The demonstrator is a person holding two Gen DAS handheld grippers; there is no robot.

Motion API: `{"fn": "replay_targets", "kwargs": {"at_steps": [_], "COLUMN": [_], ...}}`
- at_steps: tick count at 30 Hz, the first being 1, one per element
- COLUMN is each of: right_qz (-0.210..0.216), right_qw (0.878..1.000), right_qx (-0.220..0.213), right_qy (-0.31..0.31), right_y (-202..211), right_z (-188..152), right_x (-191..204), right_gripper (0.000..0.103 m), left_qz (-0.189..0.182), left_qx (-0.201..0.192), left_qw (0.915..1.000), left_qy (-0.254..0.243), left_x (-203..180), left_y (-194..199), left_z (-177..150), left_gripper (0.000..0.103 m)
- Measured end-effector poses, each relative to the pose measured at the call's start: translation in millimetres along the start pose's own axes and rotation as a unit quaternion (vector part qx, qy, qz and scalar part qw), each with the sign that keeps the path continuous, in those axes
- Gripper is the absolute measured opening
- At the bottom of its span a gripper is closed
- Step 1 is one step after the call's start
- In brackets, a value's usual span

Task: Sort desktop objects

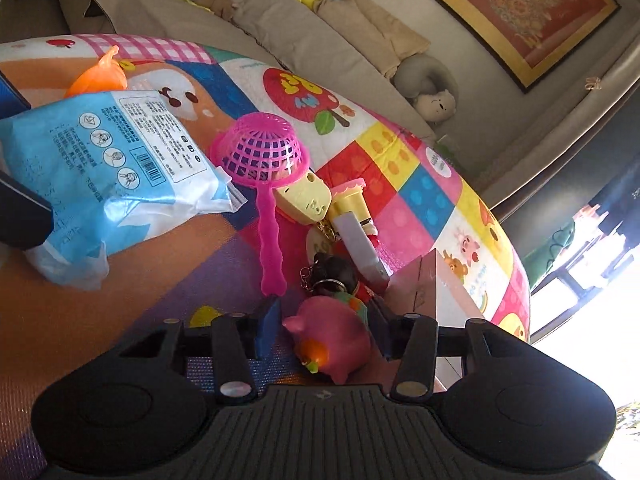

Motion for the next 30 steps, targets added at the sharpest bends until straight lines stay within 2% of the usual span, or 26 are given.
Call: {"fn": "replay_targets", "kwargs": {"at_steps": [2, 4, 8, 12, 15, 16, 17, 18, 19, 20, 23, 25, 30], "right_qz": [0.007, 0.026, 0.073, 0.086, 0.078, 0.062, 0.048, 0.034, 0.024, 0.015, 0.004, 0.005, 0.030], "right_qw": [1.000, 0.999, 0.993, 0.983, 0.973, 0.967, 0.960, 0.950, 0.940, 0.931, 0.902, 0.885, 0.857], "right_qx": [-0.004, -0.005, 0.019, 0.067, 0.078, 0.086, 0.093, 0.097, 0.098, 0.098, 0.103, 0.108, 0.143], "right_qy": [-0.015, -0.037, -0.093, -0.146, -0.204, -0.231, -0.258, -0.296, -0.326, -0.352, -0.419, -0.453, -0.494], "right_y": [11.6, 25.8, 56.9, 66.4, 63.8, 59.6, 55.1, 49.3, 44.3, 39.0, 15.4, -3.8, -47.8], "right_z": [-1.7, -5.8, -28.6, -64.6, -86.7, -95.0, -101.3, -108.8, -114.0, -118.7, -130.9, -136.2, -142.2], "right_x": [-7.3, -17.7, -45.0, -72.6, -102.4, -117.2, -131.1, -149.0, -162.8, -175.0, -203.2, -213.3, -212.5], "right_gripper": [0.029, 0.025, 0.011, 0.011, 0.012, 0.021, 0.038, 0.050, 0.070, 0.081, 0.098, 0.103, 0.103], "left_qz": [-0.001, -0.002, -0.003, 0.010, 0.020, 0.021, 0.021, 0.020, 0.019, 0.018, 0.015, 0.013, 0.015], "left_qx": [-0.001, -0.003, -0.003, 0.002, 0.007, 0.008, 0.010, 0.011, 0.011, 0.012, 0.016, 0.016, 0.012], "left_qw": [1.0000, 1.0000, 1.0000, 0.9999, 0.9997, 0.9996, 0.9996, 0.9996, 0.9996, 0.9995, 0.9994, 0.9995, 0.9996], "left_qy": [-0.001, -0.003, -0.006, -0.009, -0.013, -0.015, -0.016, -0.017, -0.020, -0.021, -0.026, -0.026, -0.020], "left_x": [-1.1, -3.9, -9.6, -13.5, -16.6, -17.9, -19.6, -21.0, -22.6, -23.8, -26.5, -26.7, -20.7], "left_y": [-0.7, -1.9, -7.2, -20.2, -30.5, -32.7, -34.0, -34.9, -35.4, -35.7, -35.9, -34.9, -29.4], "left_z": [0.7, 1.9, 4.5, 9.0, 12.0, 12.5, 12.1, 11.8, 11.1, 10.5, 8.6, 8.2, 8.0], "left_gripper": [0.079, 0.082, 0.086, 0.087, 0.087, 0.087, 0.087, 0.088, 0.090, 0.091, 0.092, 0.093, 0.095]}}
Point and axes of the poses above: each gripper's, at about its wrist camera, not at the fingertips, and y roughly against the way its jaws point, x to its left, z to its top, the point moved 7 cm from there along -y, roughly the way its jaws point, and after that the axes turned 12 degrees about -z, right-handed, at the moved point
